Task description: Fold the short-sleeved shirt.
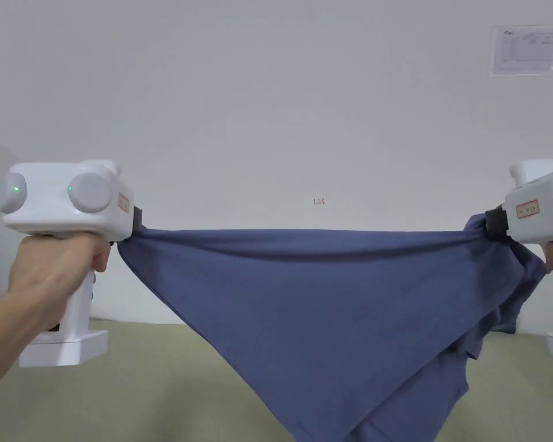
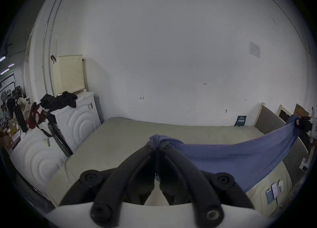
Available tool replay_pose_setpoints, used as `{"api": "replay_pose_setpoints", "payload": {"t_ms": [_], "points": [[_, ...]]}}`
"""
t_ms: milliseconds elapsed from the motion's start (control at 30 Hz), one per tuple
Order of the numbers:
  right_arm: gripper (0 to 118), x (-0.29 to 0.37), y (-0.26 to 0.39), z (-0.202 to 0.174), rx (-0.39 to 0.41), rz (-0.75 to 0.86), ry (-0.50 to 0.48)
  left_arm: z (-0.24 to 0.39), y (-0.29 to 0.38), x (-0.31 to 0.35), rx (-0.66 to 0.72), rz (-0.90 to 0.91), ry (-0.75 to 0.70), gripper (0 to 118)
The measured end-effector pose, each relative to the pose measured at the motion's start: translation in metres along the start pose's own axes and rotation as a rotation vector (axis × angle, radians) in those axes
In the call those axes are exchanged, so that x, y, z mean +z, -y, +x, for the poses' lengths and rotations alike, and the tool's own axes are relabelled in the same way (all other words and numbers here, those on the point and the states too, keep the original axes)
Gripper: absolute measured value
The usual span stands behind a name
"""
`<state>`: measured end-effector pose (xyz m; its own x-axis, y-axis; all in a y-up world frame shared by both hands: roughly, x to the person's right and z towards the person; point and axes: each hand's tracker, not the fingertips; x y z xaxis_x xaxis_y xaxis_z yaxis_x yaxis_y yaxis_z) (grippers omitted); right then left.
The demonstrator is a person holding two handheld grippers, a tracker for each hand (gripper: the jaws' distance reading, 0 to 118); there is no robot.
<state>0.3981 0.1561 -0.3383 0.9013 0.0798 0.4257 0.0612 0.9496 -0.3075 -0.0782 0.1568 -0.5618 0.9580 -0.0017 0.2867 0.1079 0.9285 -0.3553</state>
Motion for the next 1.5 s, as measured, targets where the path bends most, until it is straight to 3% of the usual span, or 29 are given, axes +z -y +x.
{"api": "replay_pose_setpoints", "payload": {"t_ms": [467, 800, 1067, 1200, 1500], "points": [[2, -0.121, -0.021, -0.014, 0.021, -0.016, 0.032, 0.017, -0.016, -0.114, -0.001, 0.006, -0.059, 2], [2, -0.161, 0.080, -0.027, -0.009, -0.104, 0.025, 0.008, 0.083, -0.166, -0.032, -0.133, -0.057, 2], [2, -0.085, 0.211, -0.026, -0.049, -0.140, 0.010, 0.003, 0.207, -0.118, -0.007, -0.201, 0.014, 2], [2, -0.025, 0.277, -0.018, -0.132, -0.234, -0.015, -0.005, 0.262, -0.069, 0.023, -0.264, 0.062, 2], [2, 0.102, 0.406, -0.015, -0.142, -0.365, -0.042, -0.045, 0.381, 0.026, -0.021, -0.418, 0.085, 2]]}}
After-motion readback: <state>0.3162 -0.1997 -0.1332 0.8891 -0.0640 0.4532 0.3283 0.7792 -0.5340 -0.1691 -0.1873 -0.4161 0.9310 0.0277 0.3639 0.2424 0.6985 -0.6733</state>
